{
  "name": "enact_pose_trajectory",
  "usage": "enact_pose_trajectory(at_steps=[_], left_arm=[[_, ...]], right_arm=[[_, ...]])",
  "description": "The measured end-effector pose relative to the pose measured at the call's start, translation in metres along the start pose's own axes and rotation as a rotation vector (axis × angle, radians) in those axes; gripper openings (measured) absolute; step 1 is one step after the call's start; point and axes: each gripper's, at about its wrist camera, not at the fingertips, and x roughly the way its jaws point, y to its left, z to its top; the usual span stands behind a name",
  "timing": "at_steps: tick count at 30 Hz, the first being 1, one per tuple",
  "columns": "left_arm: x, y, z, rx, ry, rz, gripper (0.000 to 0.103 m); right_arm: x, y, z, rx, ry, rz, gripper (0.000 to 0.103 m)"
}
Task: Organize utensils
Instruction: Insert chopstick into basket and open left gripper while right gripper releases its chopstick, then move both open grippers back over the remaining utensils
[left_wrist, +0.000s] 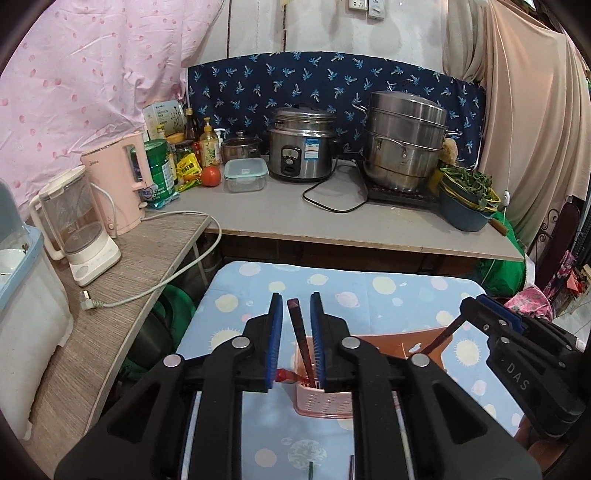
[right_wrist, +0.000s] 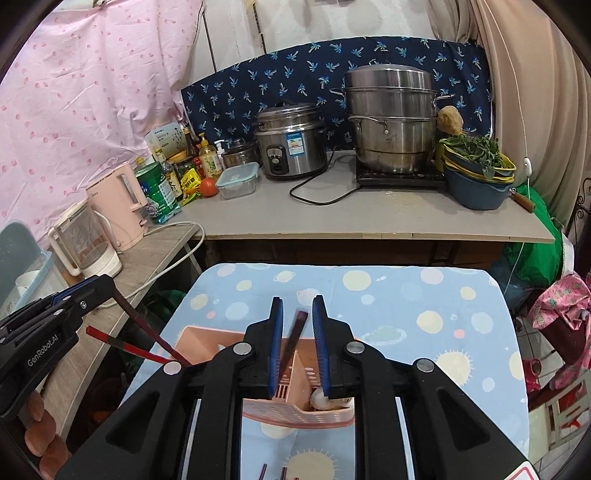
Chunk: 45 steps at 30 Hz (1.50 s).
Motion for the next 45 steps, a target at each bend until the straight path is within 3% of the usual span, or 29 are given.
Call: enact_pose_trajectory(at_steps=[4, 11, 30, 45], left_arm=[[-0.005, 0.0, -0.001, -0.006, -0.017, 0.014, 0.036], [-0.025, -0.001, -0.007, -0.003, -0.049, 0.039, 0.049], [-0.071, 0.006, -0.074, -0.003, -0.003, 0.044, 0.052], [-0.069, 0.021, -0.178, 0.036, 0.173, 0.06, 0.052]], right_arm=[[-0.011, -0.001, -0.001, 0.002, -0.021, -0.007, 0.032], [-0.034, 0.002, -0.006, -0.014, -0.035, -0.016, 0.038], [-0.091, 0.003, -0.087, -0.024, 0.004, -0.025, 0.04], [-0.103, -0.006, -0.196, 0.001, 0.158, -0.051, 0.04]])
